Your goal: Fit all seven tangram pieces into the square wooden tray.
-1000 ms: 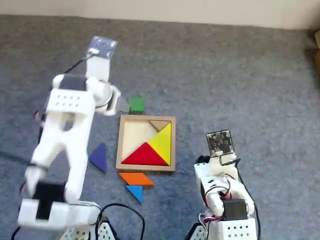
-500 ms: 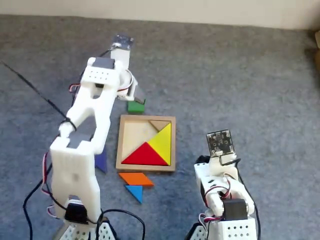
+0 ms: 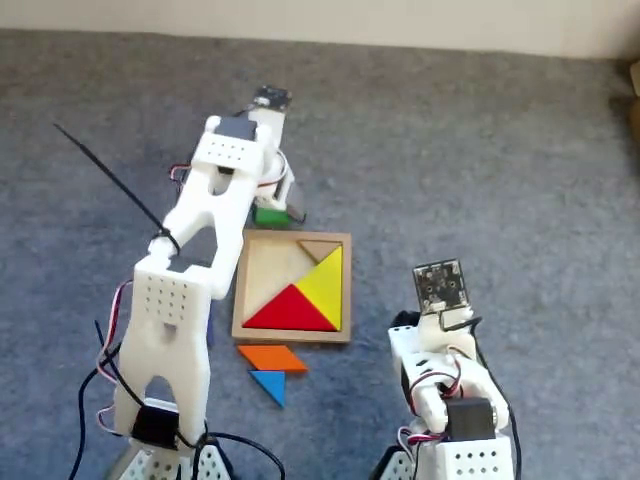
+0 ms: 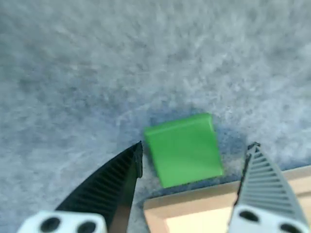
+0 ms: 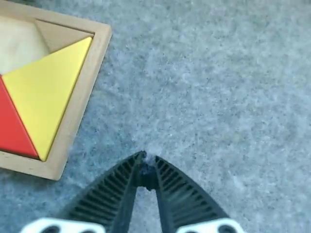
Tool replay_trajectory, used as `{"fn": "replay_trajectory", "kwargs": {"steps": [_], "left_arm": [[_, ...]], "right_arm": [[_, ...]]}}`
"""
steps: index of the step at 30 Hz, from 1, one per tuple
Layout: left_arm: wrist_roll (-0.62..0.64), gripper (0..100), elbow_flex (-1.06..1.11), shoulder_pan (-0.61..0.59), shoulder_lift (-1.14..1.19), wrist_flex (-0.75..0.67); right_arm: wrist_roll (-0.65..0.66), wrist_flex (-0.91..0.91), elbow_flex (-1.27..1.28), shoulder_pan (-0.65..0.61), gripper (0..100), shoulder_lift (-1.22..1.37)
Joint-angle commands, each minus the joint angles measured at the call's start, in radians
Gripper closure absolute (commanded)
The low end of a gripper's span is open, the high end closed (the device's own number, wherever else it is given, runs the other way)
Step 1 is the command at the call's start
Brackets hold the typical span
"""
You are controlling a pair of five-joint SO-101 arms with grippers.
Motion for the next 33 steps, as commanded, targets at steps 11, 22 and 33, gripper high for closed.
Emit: {"fn": "replay_trajectory", "kwargs": {"steps": [11,22,33], "left_arm": [[0.002,86,-0.071,-0.01,-0.001,0.014],[-0.091,86,-0.229,0.021,-0.116,0.241],[-0.167,86,-0.186,0.139,-0.168,0.362]], "right_arm": [[-0.002,-0.001,0.102,0.018,99.5,-0.019],[-0.002,-0.001,0.102,0.018,99.5,-0.019],[-0.002,-0.001,0.102,0.018,99.5,-0.019]]}}
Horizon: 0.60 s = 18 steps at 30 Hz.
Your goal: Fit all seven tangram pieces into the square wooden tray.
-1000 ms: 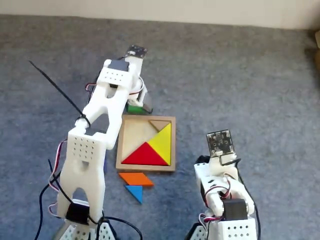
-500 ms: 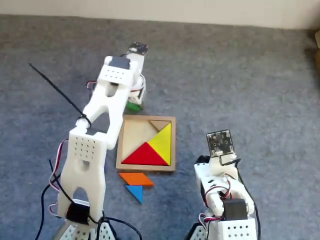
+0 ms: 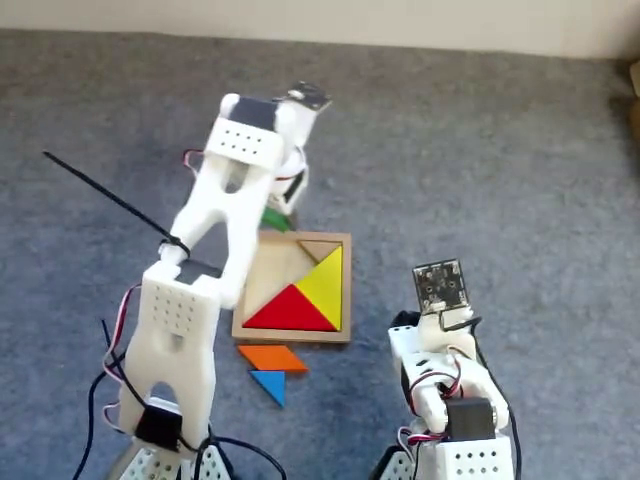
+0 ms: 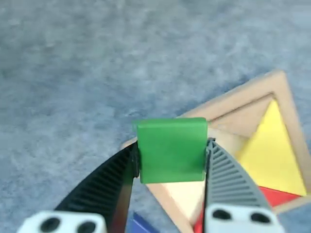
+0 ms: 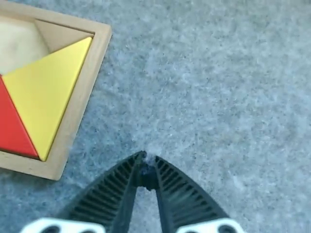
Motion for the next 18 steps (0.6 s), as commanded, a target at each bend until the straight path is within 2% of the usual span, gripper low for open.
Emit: {"fn": "replay_trajectory", "kwargs": {"steps": [1,9,15,18], "left_arm": [[-0.011,86,0.01,0.048,-0.073,0.015],[-0.012,85,0.116,0.088,-0.073,0.012],[-0.006,71,0.171,0.082,-0.079,0.012],[-0.005,70,0.168,0.076,-0.079,0.012]], "right_arm": [[-0.002,-0.001,0.102,0.018,99.5,-0.019],[-0.002,-0.002,0.102,0.035,99.5,-0.019],[-0.002,-0.002,0.102,0.042,99.5,-0.019],[-0.002,-0.002,0.102,0.042,99.5,-0.019]]}}
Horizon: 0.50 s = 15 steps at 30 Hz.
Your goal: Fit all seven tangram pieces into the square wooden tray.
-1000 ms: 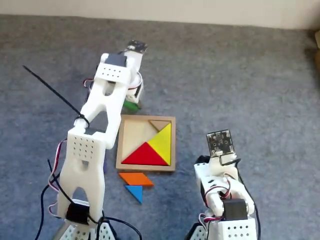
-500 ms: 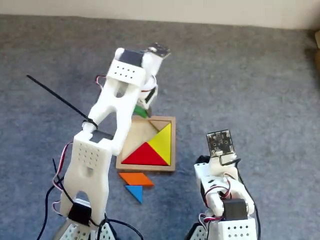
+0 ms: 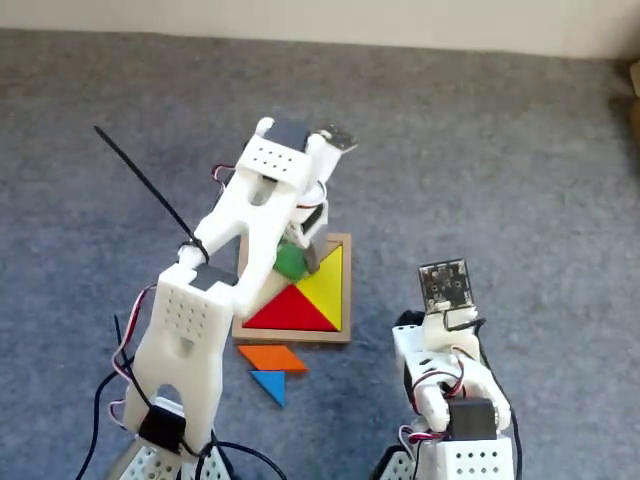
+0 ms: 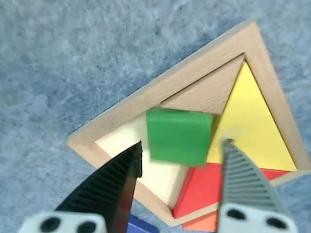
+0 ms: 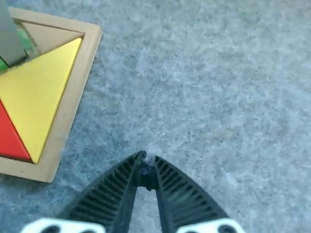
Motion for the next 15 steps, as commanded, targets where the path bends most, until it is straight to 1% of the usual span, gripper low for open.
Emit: {"fn": "replay_trajectory", "kwargs": {"steps": [1,6,15], "left_arm": [[-0.002,70,-0.013,-0.001,-0.081,0.011],[-0.002,70,-0.015,-0.004,-0.09,0.012],[-0.009,70,-0.008,-0.111,-0.263,0.014]], "right_arm": [[-0.002,-0.002,0.102,0.012,99.5,-0.019],[-0.002,-0.002,0.102,0.012,99.5,-0.019],[-0.002,-0.002,0.102,0.012,99.5,-0.019]]}}
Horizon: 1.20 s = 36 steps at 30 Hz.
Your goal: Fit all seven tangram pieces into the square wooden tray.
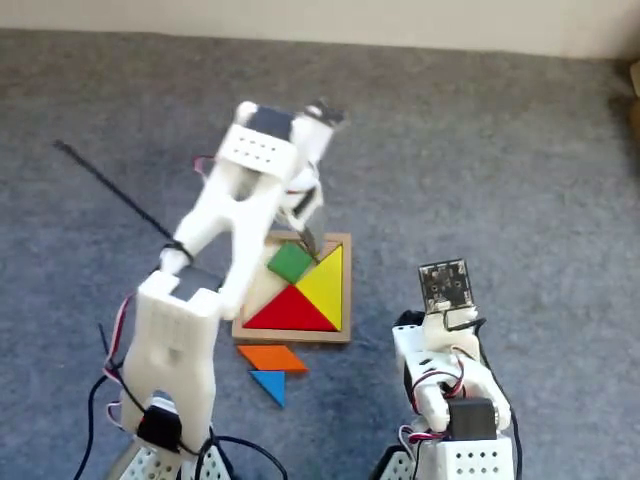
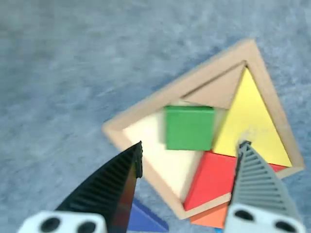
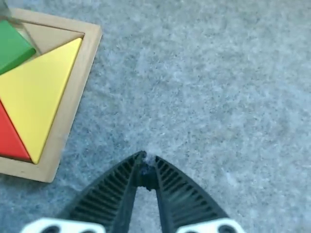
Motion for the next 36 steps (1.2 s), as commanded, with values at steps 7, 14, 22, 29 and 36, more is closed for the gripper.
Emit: {"fn": "replay_trajectory", "kwargs": {"steps": [7,14,22,29,36], "left_arm": [[-0.072,70,-0.008,-0.096,0.002,0.006],[-0.08,70,-0.013,-0.124,0.166,-0.055],[-0.078,70,-0.013,-0.082,0.245,-0.107],[-0.074,70,-0.022,0.001,0.243,-0.107],[-0.075,74,-0.119,0.021,0.243,-0.1]], "right_arm": [[-0.002,-0.002,0.102,0.013,99.5,-0.019],[-0.002,-0.002,0.102,0.013,99.5,-0.019],[-0.002,-0.002,0.102,0.013,99.5,-0.019],[-0.002,-0.002,0.102,0.013,99.5,-0.019],[-0.002,-0.002,0.102,0.013,99.5,-0.019]]}}
